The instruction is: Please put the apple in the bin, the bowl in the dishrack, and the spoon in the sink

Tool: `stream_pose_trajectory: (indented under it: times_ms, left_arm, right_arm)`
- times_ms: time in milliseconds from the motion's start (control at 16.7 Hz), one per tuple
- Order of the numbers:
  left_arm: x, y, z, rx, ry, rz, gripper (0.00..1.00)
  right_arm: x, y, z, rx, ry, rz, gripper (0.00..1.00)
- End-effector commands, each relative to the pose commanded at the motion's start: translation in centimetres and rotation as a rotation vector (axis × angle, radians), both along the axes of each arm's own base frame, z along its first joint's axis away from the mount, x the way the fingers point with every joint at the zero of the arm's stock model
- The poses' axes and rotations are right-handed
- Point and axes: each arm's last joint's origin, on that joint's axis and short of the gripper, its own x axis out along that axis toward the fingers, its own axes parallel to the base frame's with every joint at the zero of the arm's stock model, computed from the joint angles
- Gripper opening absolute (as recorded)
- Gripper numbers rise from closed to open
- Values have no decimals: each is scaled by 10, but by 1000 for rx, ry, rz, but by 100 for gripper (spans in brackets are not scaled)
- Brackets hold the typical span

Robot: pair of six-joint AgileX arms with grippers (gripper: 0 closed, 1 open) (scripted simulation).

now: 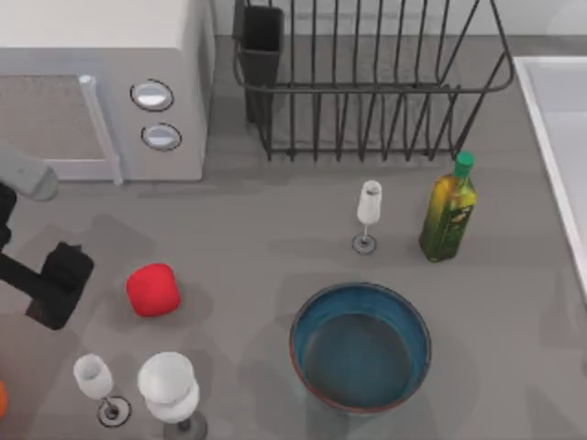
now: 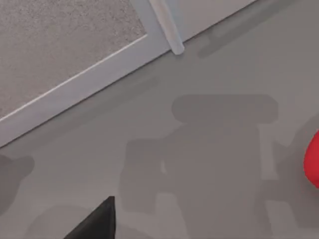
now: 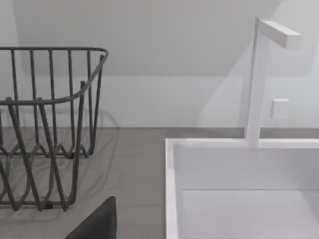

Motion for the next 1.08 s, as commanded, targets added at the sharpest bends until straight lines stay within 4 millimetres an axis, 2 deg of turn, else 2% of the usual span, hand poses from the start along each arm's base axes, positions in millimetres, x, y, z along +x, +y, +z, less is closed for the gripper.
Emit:
stream_pose_trajectory:
  times_ms: [240, 420, 540, 780, 1080]
  left_arm:
    - [61, -31, -5, 161, 311, -202, 100]
    - [99, -57, -24, 261, 514, -350, 100]
    - [116, -71, -39, 313, 622, -434, 100]
    - [134, -90, -59, 374, 751, -541, 100]
    - [136, -92, -62, 381, 767, -556, 100]
  right_arm:
    - [0, 0, 0, 0, 0, 0, 100]
    - [0, 0, 0, 0, 0, 0, 100]
    - [0, 0, 0, 0, 0, 0, 100]
    - [0, 0, 0, 0, 0, 0, 100]
    - [0, 0, 0, 0, 0, 0, 100]
